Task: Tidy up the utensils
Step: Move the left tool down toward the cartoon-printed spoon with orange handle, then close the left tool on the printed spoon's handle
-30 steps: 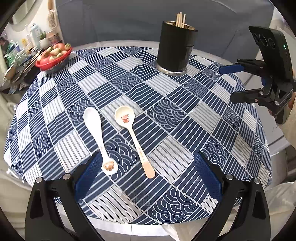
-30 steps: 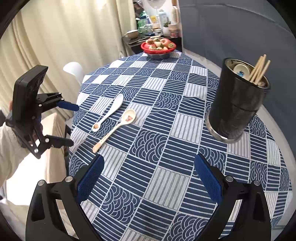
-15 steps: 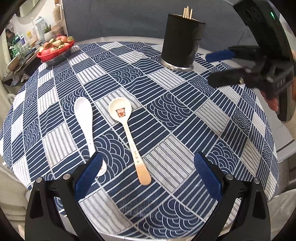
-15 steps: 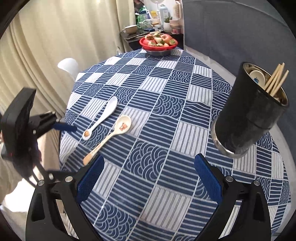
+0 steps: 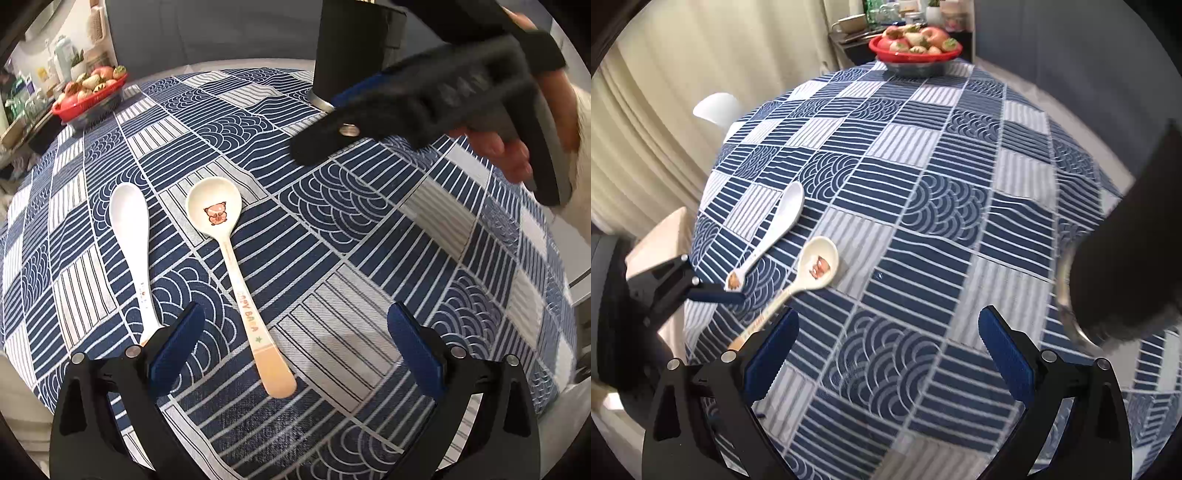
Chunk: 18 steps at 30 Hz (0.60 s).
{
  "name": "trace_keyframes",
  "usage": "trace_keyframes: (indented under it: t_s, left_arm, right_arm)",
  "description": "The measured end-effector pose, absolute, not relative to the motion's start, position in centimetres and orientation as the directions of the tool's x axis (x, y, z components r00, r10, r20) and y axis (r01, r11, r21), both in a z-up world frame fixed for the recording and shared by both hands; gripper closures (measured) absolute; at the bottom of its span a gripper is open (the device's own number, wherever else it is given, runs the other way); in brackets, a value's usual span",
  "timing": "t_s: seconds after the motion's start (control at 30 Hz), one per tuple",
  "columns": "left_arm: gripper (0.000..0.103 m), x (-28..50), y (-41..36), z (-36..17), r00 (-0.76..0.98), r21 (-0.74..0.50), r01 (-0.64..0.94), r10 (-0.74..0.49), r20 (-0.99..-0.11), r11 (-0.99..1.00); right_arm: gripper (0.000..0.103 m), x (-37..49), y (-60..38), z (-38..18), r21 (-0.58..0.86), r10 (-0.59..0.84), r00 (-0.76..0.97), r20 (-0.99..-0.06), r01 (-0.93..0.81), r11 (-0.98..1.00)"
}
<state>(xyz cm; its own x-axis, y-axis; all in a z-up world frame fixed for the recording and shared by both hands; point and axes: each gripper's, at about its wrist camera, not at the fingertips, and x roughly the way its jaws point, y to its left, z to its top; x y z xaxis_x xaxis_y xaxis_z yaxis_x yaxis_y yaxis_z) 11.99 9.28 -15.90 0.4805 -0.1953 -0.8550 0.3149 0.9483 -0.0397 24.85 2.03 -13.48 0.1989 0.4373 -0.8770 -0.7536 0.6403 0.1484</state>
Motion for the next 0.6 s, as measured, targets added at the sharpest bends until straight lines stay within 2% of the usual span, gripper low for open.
trace_keyframes:
  t_s: [0.33, 0.37, 0.43, 0.53, 0.6]
  left_arm:
    - [0.006, 11.8, 10.5, -17.1, 0.463, -0.084, 0.285, -0.214, -0.860, 0.955]
    - [0.006, 11.8, 10.7, -17.0, 0.464, -0.088, 0.277, -0.214, -0.860, 0.957]
    - [0.006, 11.9, 11.0, -17.0, 0.463, -0.111, 0.261, -0.225, -0.857, 0.959]
    - [0.009, 12.0, 11.9, -16.7, 0.465, -0.179, 0.222, -0.266, -0.844, 0.958]
    - [0.018, 12.3, 12.3, -16.4, 0.471, -0.194, 0.203, -0.269, -0.840, 0.960]
  right_arm:
    - [0.012, 26.9, 5.4, -15.7, 0.215, 0.469, 0.094, -0.878, -0.798, 0.563]
    - [0.014, 27.0, 5.7, -15.7, 0.216, 0.472, 0.090, -0.877, -0.803, 0.555]
    - [0.031, 27.3, 6.3, -15.8, 0.232, 0.483, 0.069, -0.873, -0.812, 0.536]
    - [0.035, 27.3, 7.5, -16.2, 0.250, 0.489, 0.027, -0.872, -0.835, 0.491]
    - [0.042, 27.2, 8.2, -16.6, 0.267, 0.492, -0.010, -0.870, -0.850, 0.455]
